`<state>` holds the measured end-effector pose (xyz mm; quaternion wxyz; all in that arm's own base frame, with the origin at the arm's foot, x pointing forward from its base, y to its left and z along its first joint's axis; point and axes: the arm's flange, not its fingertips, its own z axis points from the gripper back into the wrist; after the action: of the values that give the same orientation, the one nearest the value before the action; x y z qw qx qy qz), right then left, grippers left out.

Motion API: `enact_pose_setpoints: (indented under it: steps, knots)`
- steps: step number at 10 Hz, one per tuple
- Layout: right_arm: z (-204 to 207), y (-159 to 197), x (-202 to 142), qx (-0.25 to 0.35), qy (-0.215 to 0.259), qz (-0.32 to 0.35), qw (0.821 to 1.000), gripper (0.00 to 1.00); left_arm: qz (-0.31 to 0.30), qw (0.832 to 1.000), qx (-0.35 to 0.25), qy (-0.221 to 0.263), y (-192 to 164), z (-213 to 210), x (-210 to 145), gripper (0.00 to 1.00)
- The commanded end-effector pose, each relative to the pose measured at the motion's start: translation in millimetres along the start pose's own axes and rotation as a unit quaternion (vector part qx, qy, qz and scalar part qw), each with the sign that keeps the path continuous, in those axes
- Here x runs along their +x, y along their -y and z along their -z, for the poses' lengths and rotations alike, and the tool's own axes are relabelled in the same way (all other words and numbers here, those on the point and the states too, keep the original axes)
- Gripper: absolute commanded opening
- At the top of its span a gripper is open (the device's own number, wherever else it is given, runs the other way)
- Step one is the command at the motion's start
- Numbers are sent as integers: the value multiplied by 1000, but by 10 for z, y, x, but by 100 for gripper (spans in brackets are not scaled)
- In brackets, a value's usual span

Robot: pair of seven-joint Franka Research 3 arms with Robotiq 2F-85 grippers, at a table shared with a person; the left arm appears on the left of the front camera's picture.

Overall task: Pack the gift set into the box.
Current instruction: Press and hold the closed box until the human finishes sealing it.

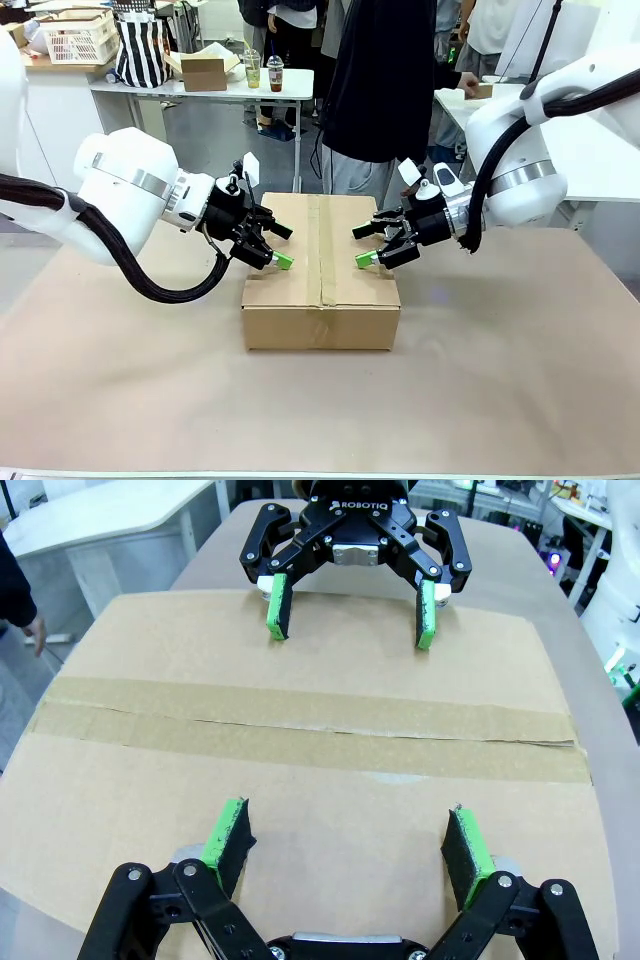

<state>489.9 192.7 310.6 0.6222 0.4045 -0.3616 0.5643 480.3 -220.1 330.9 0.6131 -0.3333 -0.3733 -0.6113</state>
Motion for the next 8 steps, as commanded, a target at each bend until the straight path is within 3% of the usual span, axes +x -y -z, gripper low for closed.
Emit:
enact_pose_setpoints:
  steps: [1, 8]
  knots:
    - [18, -7, -34, -2, -6, 2, 1000, 100, 1, 1000, -1, -2, 7, 9, -21, 100]
    - [18, -7, -34, -2, -6, 2, 1000, 100, 1, 1000, -1, -2, 7, 9, -21, 100]
